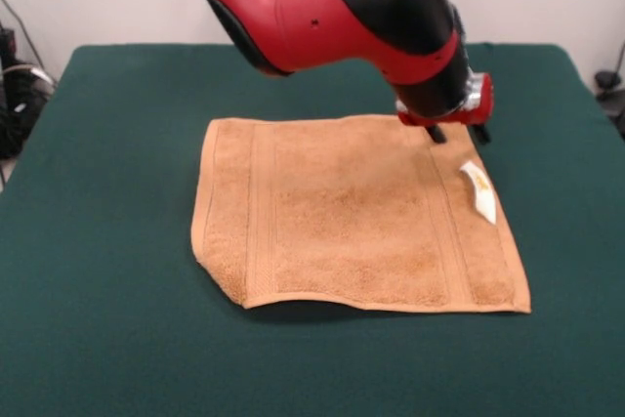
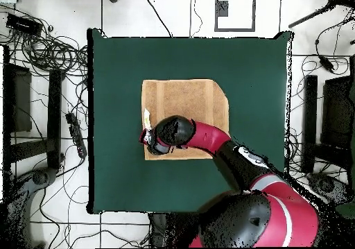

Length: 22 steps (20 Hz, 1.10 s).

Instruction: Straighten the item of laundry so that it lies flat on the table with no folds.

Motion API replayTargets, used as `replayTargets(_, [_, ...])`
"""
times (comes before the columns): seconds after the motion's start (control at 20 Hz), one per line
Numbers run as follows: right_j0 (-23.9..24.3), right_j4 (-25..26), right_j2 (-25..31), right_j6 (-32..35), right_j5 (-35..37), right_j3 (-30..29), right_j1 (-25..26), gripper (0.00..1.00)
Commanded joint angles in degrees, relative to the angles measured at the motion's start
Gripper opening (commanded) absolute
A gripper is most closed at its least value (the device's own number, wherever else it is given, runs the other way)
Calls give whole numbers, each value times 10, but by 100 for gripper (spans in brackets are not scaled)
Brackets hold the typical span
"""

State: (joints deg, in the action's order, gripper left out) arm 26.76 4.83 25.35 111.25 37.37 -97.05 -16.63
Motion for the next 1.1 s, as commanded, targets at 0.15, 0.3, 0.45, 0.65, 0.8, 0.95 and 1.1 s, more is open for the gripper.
replayTargets(0.15, [-49, 115, -31, -59, 9, 41, -26, 100])
replayTargets(0.3, [-47, 121, -23, -50, 16, 54, -10, 100])
replayTargets(0.45, [-47, 127, -22, -35, 13, 58, 7, 100])
replayTargets(0.65, [-58, 140, -31, -20, -19, 76, 50, 100])
replayTargets(0.8, [-65, 141, -36, -8, -32, 76, 65, 100])
replayTargets(0.95, [-57, 119, -25, 4, -25, 64, 74, 100])
replayTargets(1.1, [-37, 84, -3, 5, -8, 48, 89, 100])
